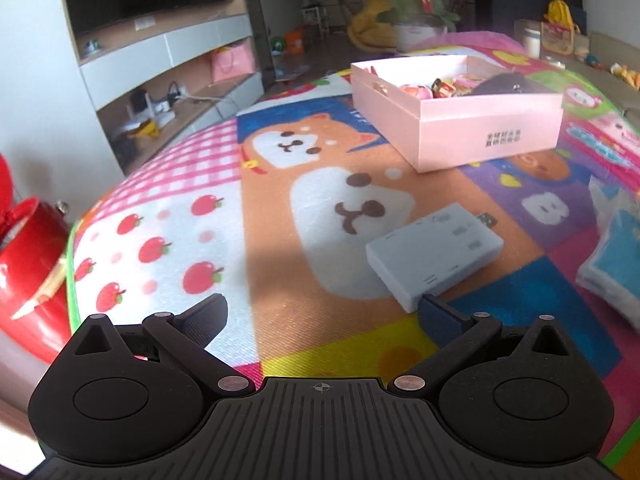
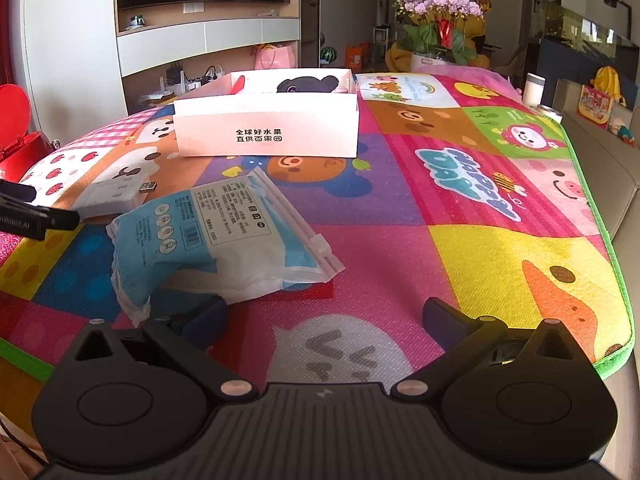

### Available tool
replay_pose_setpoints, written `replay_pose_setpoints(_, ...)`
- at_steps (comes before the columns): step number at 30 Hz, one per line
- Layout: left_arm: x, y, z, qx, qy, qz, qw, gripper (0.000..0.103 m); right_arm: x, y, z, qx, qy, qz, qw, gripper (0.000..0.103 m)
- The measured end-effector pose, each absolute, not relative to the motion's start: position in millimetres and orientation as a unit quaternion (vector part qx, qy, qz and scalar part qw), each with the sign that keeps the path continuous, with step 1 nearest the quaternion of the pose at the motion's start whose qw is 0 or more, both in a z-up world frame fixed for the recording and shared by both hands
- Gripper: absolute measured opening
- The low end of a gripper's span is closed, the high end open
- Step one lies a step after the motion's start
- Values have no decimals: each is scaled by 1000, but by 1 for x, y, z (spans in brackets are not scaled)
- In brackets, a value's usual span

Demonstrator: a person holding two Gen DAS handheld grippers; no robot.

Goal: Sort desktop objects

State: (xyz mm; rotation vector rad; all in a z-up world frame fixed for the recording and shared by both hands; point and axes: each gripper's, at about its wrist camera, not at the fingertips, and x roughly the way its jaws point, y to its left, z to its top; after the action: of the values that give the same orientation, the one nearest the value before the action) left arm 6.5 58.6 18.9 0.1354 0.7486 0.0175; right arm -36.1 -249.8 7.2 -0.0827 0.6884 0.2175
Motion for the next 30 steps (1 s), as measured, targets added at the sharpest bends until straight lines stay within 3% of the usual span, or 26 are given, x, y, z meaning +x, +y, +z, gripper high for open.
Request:
replay_pose_setpoints(7,19,34,16,-38,395,-82,914,103,-39,-250,5,-40,329,106,938,103)
replay_pose_setpoints(18,67,-17,5,23,377,-83,922,103,-42,-250,4,-39,319,106,941,103)
replay_pose_setpoints(30,68,-2,2,21,362,-62,930,103,-43,-251,3,-38,315,106,942,103)
